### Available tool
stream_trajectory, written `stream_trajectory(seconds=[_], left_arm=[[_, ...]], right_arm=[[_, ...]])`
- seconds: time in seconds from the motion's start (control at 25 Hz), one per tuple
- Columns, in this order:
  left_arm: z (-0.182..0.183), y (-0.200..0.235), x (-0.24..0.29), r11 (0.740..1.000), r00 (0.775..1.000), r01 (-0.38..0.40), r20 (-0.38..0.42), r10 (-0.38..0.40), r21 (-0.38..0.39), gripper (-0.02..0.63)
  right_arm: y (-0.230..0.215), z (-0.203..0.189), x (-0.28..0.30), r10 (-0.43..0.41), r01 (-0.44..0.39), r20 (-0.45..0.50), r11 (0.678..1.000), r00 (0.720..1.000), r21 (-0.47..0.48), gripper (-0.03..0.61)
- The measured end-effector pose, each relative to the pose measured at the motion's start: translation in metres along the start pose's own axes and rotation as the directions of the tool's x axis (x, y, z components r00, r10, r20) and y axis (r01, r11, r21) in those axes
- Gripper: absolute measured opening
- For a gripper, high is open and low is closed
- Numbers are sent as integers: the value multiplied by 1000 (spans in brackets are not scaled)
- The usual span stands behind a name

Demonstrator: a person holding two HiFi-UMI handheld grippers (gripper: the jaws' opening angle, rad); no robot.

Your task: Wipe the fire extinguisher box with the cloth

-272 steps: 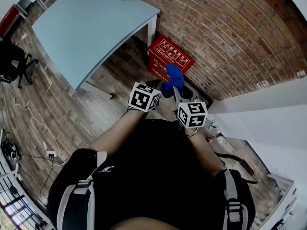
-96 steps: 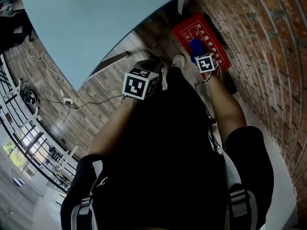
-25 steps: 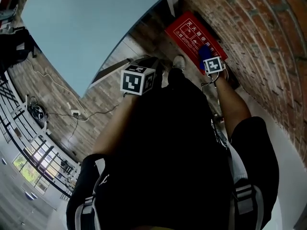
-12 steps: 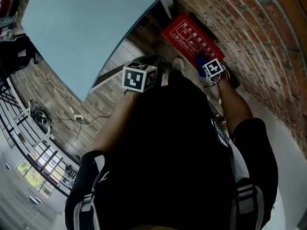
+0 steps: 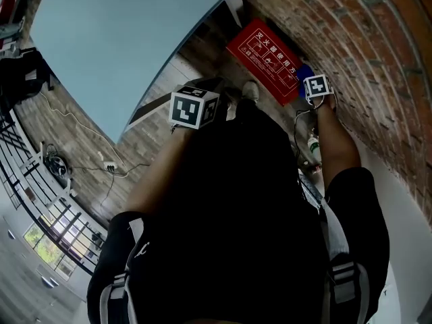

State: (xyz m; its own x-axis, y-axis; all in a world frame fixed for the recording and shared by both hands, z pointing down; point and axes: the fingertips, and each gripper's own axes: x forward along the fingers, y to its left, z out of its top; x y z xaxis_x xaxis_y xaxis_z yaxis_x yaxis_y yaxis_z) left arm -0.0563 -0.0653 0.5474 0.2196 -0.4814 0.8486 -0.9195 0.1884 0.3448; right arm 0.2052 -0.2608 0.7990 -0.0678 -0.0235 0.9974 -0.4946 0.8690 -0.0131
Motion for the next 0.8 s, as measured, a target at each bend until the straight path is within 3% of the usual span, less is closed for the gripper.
stream_trajectory(seconds=[0.24, 0.4, 0.6, 0.8], left_arm=[[-3, 6, 0, 1000, 1000, -9, -1, 9, -13, 11], [-6, 6, 1, 1000, 1000, -1, -10, 0, -21, 11], [-4, 5, 1, 1000, 1000, -5, -7, 5, -10, 11], [-3, 9, -1, 1000, 1000, -11, -15, 10, -13, 11]], right_arm=[[6, 0, -1, -46, 45, 25, 998, 999, 38, 83], [20, -15, -7, -58, 57, -37, 998, 998, -30, 83], [76, -16, 3, 108, -105, 28, 991, 994, -81, 83], [96, -40, 3, 110, -112, -32, 990, 993, -88, 83]])
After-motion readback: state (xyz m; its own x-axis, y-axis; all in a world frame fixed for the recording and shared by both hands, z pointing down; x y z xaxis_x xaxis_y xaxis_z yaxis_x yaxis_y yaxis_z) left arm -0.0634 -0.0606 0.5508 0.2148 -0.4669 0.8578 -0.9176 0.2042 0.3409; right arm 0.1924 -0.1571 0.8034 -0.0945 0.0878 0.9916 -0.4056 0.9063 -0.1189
